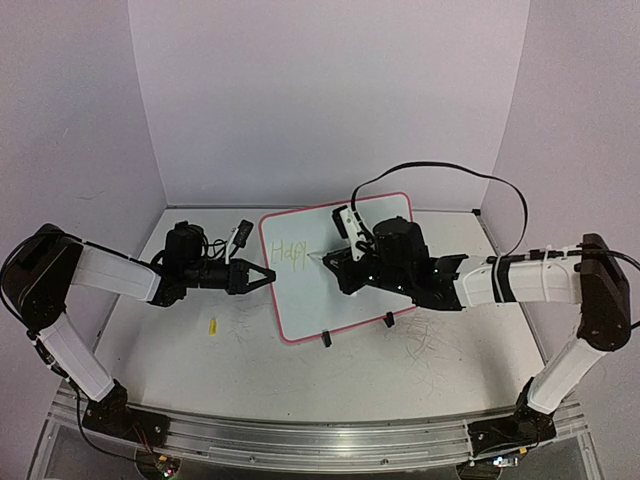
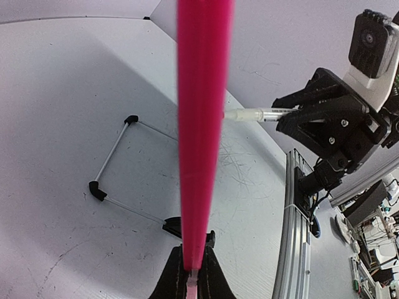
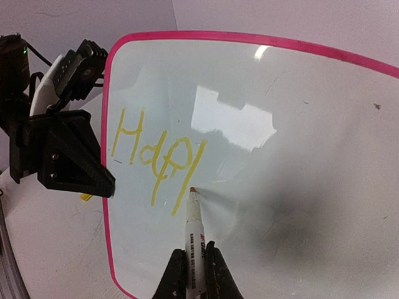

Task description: Write a sentence on the whiteboard

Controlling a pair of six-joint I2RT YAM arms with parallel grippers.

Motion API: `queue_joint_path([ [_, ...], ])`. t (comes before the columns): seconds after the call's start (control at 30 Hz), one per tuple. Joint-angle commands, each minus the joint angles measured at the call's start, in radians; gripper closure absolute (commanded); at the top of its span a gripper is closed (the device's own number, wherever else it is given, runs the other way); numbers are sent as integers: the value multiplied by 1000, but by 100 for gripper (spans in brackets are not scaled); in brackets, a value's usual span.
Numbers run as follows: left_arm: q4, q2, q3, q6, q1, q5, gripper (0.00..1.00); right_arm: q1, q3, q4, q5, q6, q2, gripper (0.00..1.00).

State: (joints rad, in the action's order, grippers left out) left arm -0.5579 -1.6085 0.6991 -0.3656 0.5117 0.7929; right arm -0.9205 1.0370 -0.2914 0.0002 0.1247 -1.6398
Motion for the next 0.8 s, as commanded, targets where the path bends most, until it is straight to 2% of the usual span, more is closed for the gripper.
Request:
queue_joint_path([
  [0.0, 3, 35, 25, 25, 4, 5, 100, 9, 66, -35, 15, -24, 17, 100],
  [0.43, 4, 36, 26, 28, 4, 8, 100, 10, 93, -37, 21, -22, -30, 100],
  [0.77, 6, 33, 30, 28, 4, 9, 100, 13, 81, -19, 81, -8, -37, 100],
])
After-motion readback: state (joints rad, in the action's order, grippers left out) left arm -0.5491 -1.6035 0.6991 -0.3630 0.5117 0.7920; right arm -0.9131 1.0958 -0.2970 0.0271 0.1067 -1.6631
